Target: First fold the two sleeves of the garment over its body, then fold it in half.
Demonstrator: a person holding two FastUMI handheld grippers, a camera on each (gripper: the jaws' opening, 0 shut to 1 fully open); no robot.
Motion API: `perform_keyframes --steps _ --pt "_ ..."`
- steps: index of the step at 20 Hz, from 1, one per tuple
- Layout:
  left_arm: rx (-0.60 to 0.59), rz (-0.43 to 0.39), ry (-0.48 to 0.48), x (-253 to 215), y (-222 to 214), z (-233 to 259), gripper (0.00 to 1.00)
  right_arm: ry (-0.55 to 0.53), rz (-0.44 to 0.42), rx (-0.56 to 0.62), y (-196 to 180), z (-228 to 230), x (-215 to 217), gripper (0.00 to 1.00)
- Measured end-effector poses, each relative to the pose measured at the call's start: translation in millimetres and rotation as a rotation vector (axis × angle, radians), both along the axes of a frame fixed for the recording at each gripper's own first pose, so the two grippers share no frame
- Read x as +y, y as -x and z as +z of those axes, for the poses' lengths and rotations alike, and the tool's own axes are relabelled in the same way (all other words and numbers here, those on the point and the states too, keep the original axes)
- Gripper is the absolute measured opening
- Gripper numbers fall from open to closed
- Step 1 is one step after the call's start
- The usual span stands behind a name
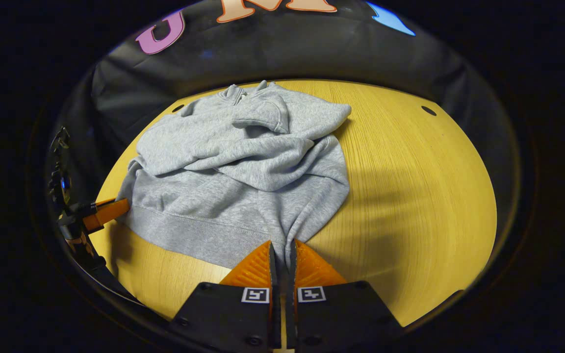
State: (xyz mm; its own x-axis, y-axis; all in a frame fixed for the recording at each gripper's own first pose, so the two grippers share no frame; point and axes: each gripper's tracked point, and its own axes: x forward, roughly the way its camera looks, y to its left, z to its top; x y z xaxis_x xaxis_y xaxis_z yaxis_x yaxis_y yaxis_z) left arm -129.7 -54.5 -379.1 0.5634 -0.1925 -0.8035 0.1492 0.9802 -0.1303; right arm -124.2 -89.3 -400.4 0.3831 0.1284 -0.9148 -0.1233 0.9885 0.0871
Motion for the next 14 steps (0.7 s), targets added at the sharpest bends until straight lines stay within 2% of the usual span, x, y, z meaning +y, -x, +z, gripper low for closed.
perform_keyframes --steps 1,3,5,8,14 --pt "0.021 0.011 0.015 -0.4 2.4 -0.3 0.03 -0.004 0.003 0.008 1.5 0.1 0.5 0.07" --pt "0.046 -0.001 0.024 -1.9 8.8 1.0 0.0 -0.01 0.006 0.021 3.3 0.4 1.0 0.07" --pt "0.047 -0.027 0.021 -1.2 10.3 2.1 0.0 -0.01 0.014 0.032 4.2 1.1 2.1 0.07" --pt "0.071 -0.01 0.029 -0.7 8.4 1.4 0.0 -0.008 0.029 0.032 3.6 2.3 3.3 0.06" --pt "0.156 -0.045 0.035 -1.1 8.4 1.9 0.0 -0.075 0.022 0.124 1.7 2.8 5.6 0.06"
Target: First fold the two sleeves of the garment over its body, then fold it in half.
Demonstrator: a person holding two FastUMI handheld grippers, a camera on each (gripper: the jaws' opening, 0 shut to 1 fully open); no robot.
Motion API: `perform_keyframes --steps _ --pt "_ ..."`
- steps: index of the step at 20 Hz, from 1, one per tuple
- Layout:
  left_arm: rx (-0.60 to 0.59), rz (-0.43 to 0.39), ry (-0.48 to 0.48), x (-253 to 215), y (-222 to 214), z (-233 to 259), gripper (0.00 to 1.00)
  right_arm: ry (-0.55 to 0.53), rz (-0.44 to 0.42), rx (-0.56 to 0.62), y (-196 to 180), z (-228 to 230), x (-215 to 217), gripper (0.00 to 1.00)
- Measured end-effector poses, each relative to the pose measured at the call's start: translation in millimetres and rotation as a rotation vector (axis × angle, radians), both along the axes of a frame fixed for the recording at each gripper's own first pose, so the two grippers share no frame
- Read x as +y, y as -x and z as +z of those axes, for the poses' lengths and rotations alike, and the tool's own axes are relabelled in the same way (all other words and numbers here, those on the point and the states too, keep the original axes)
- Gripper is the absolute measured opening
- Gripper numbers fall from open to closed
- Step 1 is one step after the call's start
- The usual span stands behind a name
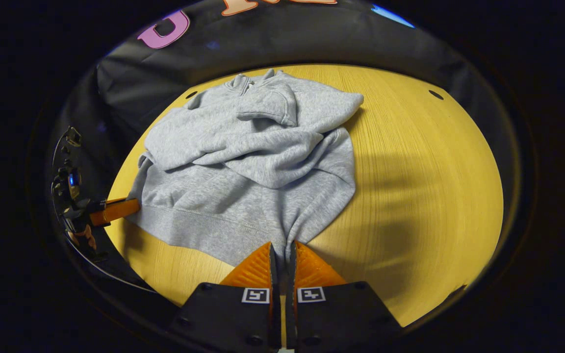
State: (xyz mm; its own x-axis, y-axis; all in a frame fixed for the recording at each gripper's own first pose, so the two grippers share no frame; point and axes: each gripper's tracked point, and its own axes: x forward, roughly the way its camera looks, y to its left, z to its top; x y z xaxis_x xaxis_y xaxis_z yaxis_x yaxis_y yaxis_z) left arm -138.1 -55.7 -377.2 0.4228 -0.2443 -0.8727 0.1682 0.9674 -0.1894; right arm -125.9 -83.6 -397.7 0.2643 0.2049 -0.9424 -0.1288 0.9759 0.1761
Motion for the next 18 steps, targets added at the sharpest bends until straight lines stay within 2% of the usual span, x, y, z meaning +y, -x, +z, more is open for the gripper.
perform_keyframes --steps 3,6,14,18 --pt "0.024 0.03 0.01 -1.0 -3.6 4.4 0.0 -0.052 -0.048 0.014 -5.1 7.1 2.9 0.07" --pt "0.008 0.062 0.05 -4.3 -9.9 20.5 0.0 -0.158 -0.122 0.022 -9.7 27.4 14.2 0.06" --pt "-0.057 0.148 0.167 -14.3 -55.3 69.7 0.0 -0.411 -0.295 0.029 -51.9 76.5 39.5 0.06" --pt "-0.055 0.185 0.222 -18.2 -74.0 84.5 0.0 -0.555 -0.412 0.054 -77.2 95.9 47.3 0.06"
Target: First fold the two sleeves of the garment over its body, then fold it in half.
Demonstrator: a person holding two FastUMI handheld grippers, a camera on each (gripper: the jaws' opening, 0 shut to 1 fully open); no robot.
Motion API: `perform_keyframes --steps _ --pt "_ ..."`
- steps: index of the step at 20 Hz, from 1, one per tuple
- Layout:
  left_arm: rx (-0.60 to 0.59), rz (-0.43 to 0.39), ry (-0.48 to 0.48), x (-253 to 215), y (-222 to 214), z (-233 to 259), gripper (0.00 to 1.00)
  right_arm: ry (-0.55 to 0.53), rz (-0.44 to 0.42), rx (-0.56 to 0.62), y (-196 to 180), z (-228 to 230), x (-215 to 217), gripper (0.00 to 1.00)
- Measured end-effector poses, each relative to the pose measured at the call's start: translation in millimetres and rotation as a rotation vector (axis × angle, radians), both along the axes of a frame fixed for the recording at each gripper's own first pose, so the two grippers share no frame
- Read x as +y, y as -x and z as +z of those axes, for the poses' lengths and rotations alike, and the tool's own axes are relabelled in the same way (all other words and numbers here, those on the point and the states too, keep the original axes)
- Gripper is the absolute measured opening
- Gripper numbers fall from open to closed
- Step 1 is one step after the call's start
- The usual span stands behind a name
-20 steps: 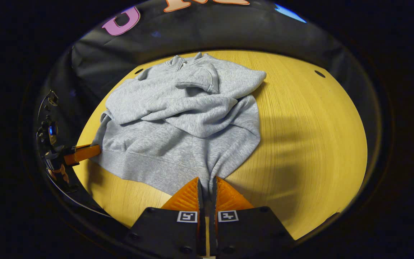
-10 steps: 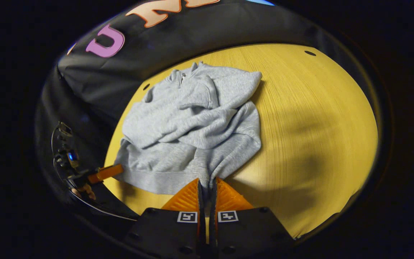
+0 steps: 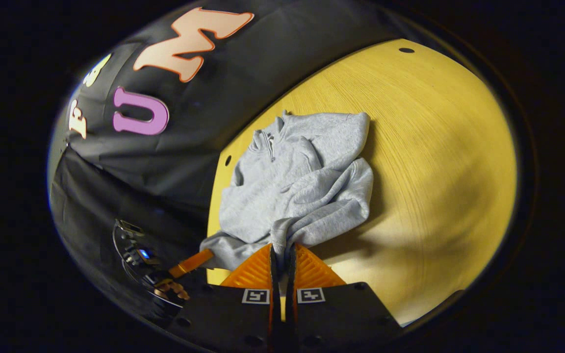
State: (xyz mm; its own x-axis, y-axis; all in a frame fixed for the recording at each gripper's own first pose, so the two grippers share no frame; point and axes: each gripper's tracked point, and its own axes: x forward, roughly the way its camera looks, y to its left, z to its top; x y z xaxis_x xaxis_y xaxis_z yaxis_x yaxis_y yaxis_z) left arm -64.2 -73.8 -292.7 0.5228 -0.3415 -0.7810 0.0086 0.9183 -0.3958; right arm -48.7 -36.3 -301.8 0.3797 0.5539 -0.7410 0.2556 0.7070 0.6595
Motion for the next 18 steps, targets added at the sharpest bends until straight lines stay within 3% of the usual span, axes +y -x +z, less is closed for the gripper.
perform_keyframes --steps 7,13,18 --pt "-0.006 0.079 0.101 9.6 -60.3 17.4 0.0 -0.191 -0.249 0.05 -66.5 15.6 -7.0 0.06" --pt "0.058 0.135 0.171 17.0 -100.8 2.3 0.0 -0.261 -0.415 0.143 -105.9 -6.3 -23.6 0.06" --pt "0.186 0.192 0.169 19.6 -117.8 -34.5 0.0 -0.256 -0.492 0.217 -127.4 -46.6 -19.5 0.06"
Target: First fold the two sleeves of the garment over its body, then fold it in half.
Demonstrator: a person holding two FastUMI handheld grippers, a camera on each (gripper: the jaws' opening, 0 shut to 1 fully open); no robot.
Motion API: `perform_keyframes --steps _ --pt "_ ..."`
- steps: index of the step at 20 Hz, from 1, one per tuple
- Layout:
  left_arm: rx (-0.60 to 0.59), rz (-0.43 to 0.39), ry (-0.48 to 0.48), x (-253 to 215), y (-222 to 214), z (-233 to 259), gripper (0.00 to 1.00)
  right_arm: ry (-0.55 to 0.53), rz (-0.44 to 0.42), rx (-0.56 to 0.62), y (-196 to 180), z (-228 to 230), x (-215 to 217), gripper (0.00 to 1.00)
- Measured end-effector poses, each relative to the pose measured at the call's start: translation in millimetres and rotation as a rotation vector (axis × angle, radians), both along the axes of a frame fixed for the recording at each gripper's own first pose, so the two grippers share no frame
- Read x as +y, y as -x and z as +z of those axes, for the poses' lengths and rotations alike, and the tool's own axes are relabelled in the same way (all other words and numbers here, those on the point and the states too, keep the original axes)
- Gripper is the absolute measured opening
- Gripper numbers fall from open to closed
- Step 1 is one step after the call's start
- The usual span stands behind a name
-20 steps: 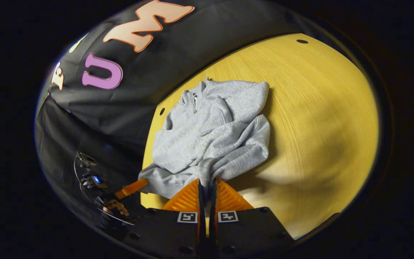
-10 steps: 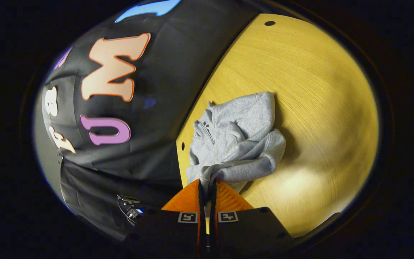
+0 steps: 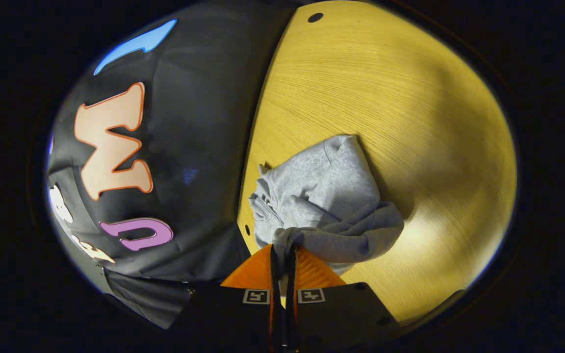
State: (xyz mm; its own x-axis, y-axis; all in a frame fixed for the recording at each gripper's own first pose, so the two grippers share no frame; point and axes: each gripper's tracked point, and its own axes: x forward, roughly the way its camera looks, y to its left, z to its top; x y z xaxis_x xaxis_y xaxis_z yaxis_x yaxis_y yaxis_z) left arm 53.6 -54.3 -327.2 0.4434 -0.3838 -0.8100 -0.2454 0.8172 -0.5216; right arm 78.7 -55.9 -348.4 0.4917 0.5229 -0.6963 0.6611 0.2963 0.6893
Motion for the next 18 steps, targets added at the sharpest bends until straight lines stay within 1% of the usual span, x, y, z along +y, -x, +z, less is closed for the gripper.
perform_keyframes --steps 1,2,3,4,5,6,7,8,9,10,11,12,13,14,15,16,18 --pt "0.014 0.022 0.004 1.2 -4.5 -6.0 0.03 0.01 -0.014 0.012 -2.6 -7.4 -0.9 0.06" --pt "0.02 0.045 0.006 1.8 -8.6 -11.0 0.02 0.02 -0.021 0.021 -5.8 -15.7 -1.6 0.06" --pt "0.016 0.061 0.001 4.2 -12.8 -13.7 0.07 0.03 -0.03 0.033 -7.6 -22.8 -0.4 0.06" --pt "-0.002 0.074 0.001 5.0 -17.7 -15.3 0.09 0.036 -0.038 0.037 -11.6 -29.1 0.3 0.06" --pt "-0.01 0.077 -0.01 7.2 -20.3 -15.6 0.11 0.041 -0.049 0.037 -15.0 -31.4 1.2 0.08" --pt "-0.024 0.077 -0.017 7.3 -24.7 -16.0 0.13 0.048 -0.058 0.037 -17.7 -33.7 0.9 0.12" --pt "-0.041 0.075 -0.03 8.2 -30.5 -14.6 0.24 0.055 -0.062 0.028 -20.6 -32.1 0.4 0.12" --pt "-0.067 0.071 -0.046 8.2 -36.0 -14.1 0.32 0.065 -0.062 0.002 -26.7 -30.3 0.8 0.18" --pt "-0.096 0.06 -0.063 7.9 -42.8 -11.0 0.5 0.098 -0.044 -0.043 -30.0 -24.6 -0.6 0.14" --pt "-0.121 0.046 -0.089 7.1 -47.3 -7.4 0.56 0.141 -0.013 -0.095 -34.8 -21.0 0.2 0.21" --pt "-0.154 0.033 -0.121 8.3 -53.2 -2.4 0.58 0.186 0.018 -0.148 -39.4 -10.6 0.2 0.29" --pt "-0.193 0.025 -0.156 10.0 -61.0 3.5 0.61 0.231 0.042 -0.202 -45.3 -1.1 -0.5 0.51" --pt "-0.24 0.015 -0.186 11.0 -67.9 13.6 0.77 0.289 0.052 -0.249 -51.7 7.8 -3.6 0.7" --pt "-0.288 0.007 -0.222 10.2 -74.1 24.1 0.79 0.358 0.052 -0.288 -58.5 11.6 -8.2 0.89" --pt "-0.346 -0.005 -0.261 11.5 -80.5 38.0 0.95 0.42 0.051 -0.321 -61.8 19.2 -17.3 0.98" --pt "-0.398 -0.023 -0.309 12.1 -84.5 50.9 0.96 0.472 0.053 -0.348 -62.8 25.6 -25.9 0.92" --pt "-0.505 -0.055 -0.434 13.7 -91.9 78.0 0.96 0.575 0.06 -0.396 -58.4 40.0 -43.2 0.92"
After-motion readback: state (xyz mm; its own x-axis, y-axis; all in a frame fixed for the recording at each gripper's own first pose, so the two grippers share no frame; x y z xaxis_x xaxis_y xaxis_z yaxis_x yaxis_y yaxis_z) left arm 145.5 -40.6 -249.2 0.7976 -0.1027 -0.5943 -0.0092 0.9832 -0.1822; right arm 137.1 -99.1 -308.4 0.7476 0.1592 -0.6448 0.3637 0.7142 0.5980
